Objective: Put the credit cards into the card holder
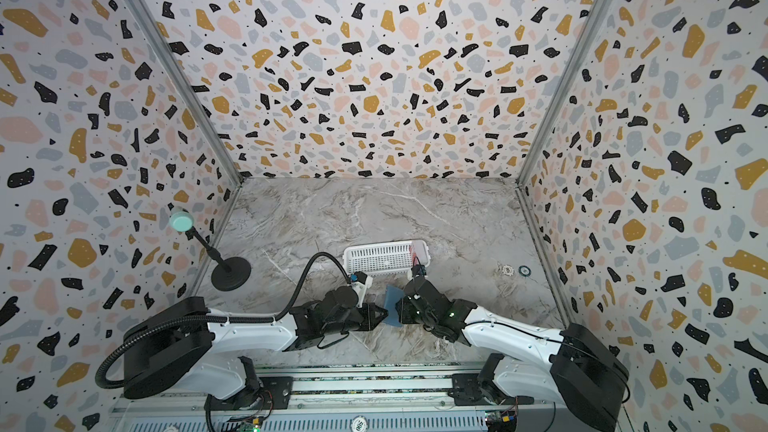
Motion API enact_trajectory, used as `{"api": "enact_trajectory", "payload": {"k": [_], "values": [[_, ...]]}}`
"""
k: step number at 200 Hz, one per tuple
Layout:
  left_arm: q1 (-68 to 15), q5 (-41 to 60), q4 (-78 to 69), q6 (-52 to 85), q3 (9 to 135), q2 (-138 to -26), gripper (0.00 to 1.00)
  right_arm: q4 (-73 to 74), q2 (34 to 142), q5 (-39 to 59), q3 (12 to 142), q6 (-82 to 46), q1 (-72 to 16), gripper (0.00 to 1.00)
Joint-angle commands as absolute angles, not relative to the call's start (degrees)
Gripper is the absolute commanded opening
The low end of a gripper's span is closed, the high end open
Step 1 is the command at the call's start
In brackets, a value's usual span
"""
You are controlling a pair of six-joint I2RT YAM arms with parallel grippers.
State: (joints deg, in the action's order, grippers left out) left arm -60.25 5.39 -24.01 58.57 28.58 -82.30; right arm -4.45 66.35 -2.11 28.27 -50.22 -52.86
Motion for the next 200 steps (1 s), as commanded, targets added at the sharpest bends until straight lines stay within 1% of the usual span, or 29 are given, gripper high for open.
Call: {"api": "enact_trajectory", "payload": {"k": [1,71,119,168,200], "values": [[-60.82,4.31,-24.74,58.64,30.63,-81.17,0.00,-5.72,67.36,-3.37,30.15,-49.13,-53.52,0.29],[-61.26,4.50,-23.30,58.16,31.98,-82.36,0.00,-1.29,66.97,-1.88,28.79,-47.42,-53.92,0.31],[-61.88,4.48,-20.76,56.49,33.65,-82.68,0.00,-1.72,67.92,-4.31,29.12,-47.39,-53.96,0.31],[-62.18,4.23,-19.44,55.90,34.69,-82.57,0.00,-4.85,70.63,-5.76,30.65,-47.33,-53.94,0.26],[-62.23,3.70,-18.47,55.81,34.74,-82.20,0.00,-8.53,70.92,-9.31,31.45,-48.32,-54.03,0.23]]}}
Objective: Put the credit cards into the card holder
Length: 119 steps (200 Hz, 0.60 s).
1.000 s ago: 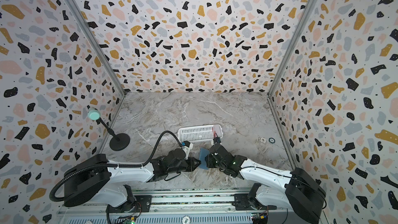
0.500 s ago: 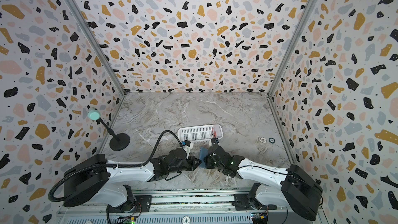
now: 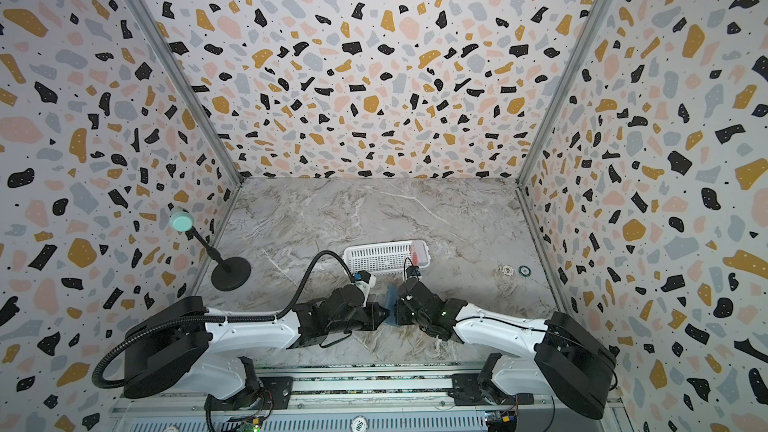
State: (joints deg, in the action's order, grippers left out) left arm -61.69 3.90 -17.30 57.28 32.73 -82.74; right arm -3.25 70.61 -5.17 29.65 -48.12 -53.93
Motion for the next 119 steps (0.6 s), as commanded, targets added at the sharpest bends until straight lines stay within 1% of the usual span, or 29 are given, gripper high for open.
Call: {"api": "enact_trajectory", "payload": {"k": [1,58,97,119], "values": [[-62.23,3.69,-18.46,55.81,34.73,-82.19,0.00,-8.53,70.92,-9.31,31.45,-48.32,-54.03,0.23],[-62.31,3.53,-17.96,55.64,34.80,-82.31,0.00,-8.81,72.31,-10.46,32.34,-47.65,-54.18,0.10],[-62.33,2.42,-17.11,55.81,34.53,-82.18,0.00,-9.01,71.93,-11.30,32.26,-48.10,-54.49,0.05],[-62.31,0.52,-15.43,55.90,34.27,-81.93,0.00,-9.81,71.46,-12.20,32.08,-48.50,-54.54,0.04]]}}
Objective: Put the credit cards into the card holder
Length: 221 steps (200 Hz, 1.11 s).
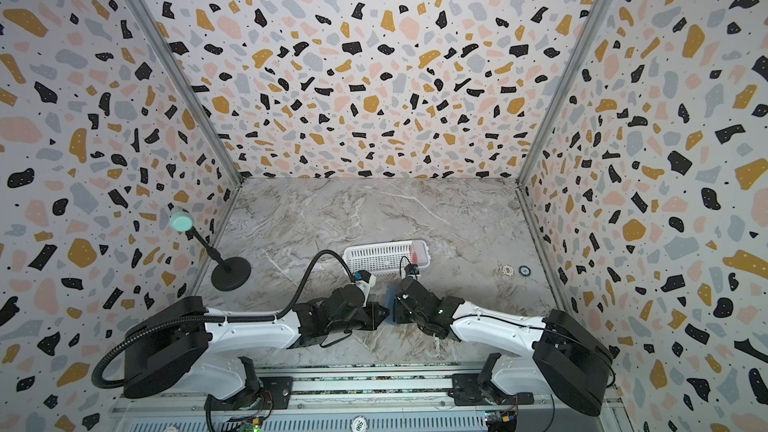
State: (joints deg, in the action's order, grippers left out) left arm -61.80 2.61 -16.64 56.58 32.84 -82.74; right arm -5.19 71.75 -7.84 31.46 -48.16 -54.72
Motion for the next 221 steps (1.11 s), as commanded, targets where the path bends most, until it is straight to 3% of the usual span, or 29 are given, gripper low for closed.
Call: {"api": "enact_trajectory", "payload": {"k": [1,142,179,221], "values": [[-62.31,0.48,-15.36,55.90,34.27,-81.88,0.00,-9.81,71.46,-12.20,32.08,-48.50,-54.54,0.04],[-62.23,-2.56,-14.77,59.68,31.31,-80.86,0.01,-11.41,65.51,-13.79,31.50,-48.28,-55.82,0.03],[-62.05,-3.34,-14.77,61.23,29.84,-80.21,0.14,-14.72,63.79,-15.58,34.36,-47.66,-58.04,0.03],[-61.02,-3.78,-12.84,62.14,28.30,-77.35,0.37,-17.20,62.80,-17.20,37.46,-47.36,-60.51,0.03]]}}
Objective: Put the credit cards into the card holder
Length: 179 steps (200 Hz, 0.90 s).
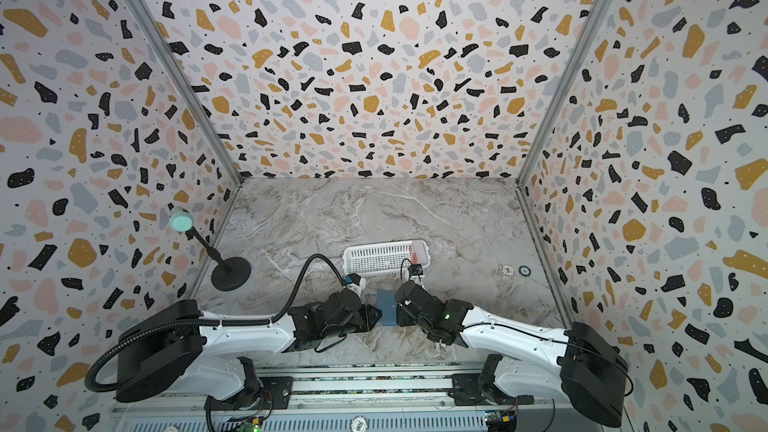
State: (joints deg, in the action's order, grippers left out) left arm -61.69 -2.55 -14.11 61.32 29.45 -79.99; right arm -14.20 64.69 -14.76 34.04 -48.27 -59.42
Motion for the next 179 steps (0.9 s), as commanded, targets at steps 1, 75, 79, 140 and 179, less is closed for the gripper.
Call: {"api": "enact_trajectory", "payload": {"k": [1,75,79,140,179], "values": [[-61.01,-3.78,-12.75,62.09,28.30,-77.35,0.38,-17.30,62.78,-17.21,37.54,-47.37,-60.53,0.03],[-60.73,-1.24,-12.53,60.82,28.06,-73.30,0.61,-18.91,62.70,-18.43,42.28,-45.61,-63.34,0.03],[-60.73,-1.15,-12.81,60.79,28.04,-73.30,0.62,-18.98,62.80,-18.37,42.50,-45.45,-63.48,0.03],[-60.78,0.01,-13.98,60.72,27.97,-74.09,0.68,-19.17,63.41,-19.03,43.86,-44.88,-65.39,0.03],[-60.73,0.20,-13.97,60.47,27.99,-74.74,0.68,-19.12,63.54,-19.08,43.86,-44.87,-65.65,0.03]]}}
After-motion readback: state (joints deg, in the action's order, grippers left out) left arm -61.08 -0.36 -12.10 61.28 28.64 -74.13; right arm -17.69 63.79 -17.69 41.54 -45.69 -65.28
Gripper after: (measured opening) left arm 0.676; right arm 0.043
